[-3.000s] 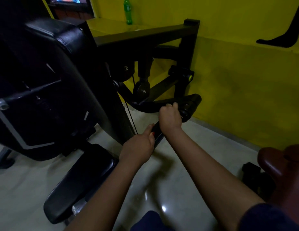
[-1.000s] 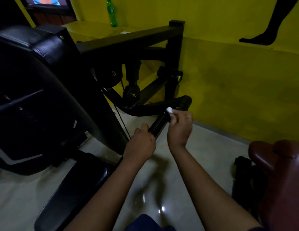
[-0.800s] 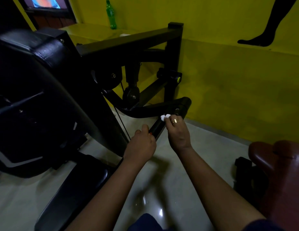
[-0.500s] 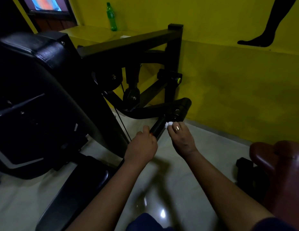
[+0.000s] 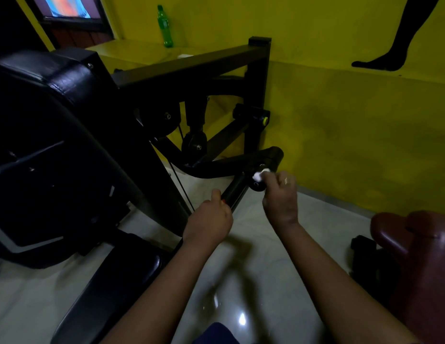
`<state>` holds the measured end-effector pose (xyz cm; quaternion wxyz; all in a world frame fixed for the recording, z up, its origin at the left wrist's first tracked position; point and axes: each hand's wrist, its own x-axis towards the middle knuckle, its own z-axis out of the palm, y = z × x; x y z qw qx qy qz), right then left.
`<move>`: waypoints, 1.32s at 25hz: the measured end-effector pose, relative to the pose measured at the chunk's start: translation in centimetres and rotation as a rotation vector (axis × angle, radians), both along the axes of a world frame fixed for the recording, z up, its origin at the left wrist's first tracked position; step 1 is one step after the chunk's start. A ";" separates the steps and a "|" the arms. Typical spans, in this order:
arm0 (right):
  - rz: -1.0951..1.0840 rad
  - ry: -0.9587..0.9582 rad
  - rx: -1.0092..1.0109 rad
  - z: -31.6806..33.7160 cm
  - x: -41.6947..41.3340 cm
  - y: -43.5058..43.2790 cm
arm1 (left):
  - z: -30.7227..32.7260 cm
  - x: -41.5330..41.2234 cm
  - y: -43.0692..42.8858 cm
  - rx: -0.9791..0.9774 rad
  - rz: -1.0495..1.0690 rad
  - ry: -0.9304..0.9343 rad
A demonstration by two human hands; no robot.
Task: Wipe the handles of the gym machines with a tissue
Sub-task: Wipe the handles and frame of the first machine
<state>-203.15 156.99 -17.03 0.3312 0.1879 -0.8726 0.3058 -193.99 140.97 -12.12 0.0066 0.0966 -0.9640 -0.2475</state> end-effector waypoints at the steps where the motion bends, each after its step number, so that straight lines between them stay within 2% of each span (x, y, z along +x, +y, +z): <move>1: -0.069 -0.040 -0.093 0.6 -0.5 -0.3 | 0.0 0.0 0.1 -0.011 0.002 -0.005; 4: -0.264 -0.338 -0.552 1.8 -1.1 -1.9 | 0.1 0.0 0.2 -0.028 0.004 -0.020; 5: -0.304 -0.397 -0.636 1.8 -1.2 -2.3 | 0.1 -0.1 0.2 -0.030 0.003 -0.022; 6: -0.295 -0.382 -0.616 1.6 -1.1 -2.2 | 0.1 0.0 0.2 -0.032 0.004 -0.022; 9: -0.081 -0.193 -0.275 0.6 -2.2 -0.9 | 0.3 0.0 0.3 -0.039 0.001 -0.035; 10: -0.090 -0.220 -0.271 0.8 -3.3 -0.2 | 0.3 -0.1 0.3 -0.038 0.000 -0.041; 13: -0.257 -0.470 -0.492 1.7 -5.5 -0.5 | 0.5 -0.1 0.3 -0.032 0.002 -0.057; 17: -0.164 -0.254 -0.424 0.5 -1.1 -2.2 | 0.5 -0.1 0.2 -0.018 -0.003 -0.053; 19: -0.340 -0.352 -0.644 -0.7 0.5 -2.8 | 0.6 -0.1 0.2 -0.021 -0.012 -0.054; 20: -0.448 -0.510 -0.860 -1.1 0.7 -3.5 | 0.6 -0.1 0.2 -0.029 -0.015 -0.051; 21: -0.478 -0.689 -1.171 -1.1 0.8 -4.6 | 0.6 -0.2 0.2 -0.037 -0.016 -0.050; 22: -0.402 -0.845 -1.488 -0.7 1.0 -5.9 | 0.6 -0.2 0.2 -0.041 -0.015 -0.051; 23: -0.294 -0.935 -1.714 -0.3 1.2 -6.9 | 0.5 -0.2 0.2 -0.042 -0.012 -0.053; 24: -0.195 -0.994 -1.827 0.0 1.4 -7.6 | 0.6 -0.2 0.2 -0.041 -0.011 -0.054; 28: 0.043 -1.190 -1.811 0.2 0.3 -7.1 | 0.6 -0.1 0.2 -0.039 -0.008 -0.047; 33: 0.379 -1.511 -1.558 -0.5 2.5 -6.3 | 0.7 -0.1 0.2 -0.008 0.000 -0.057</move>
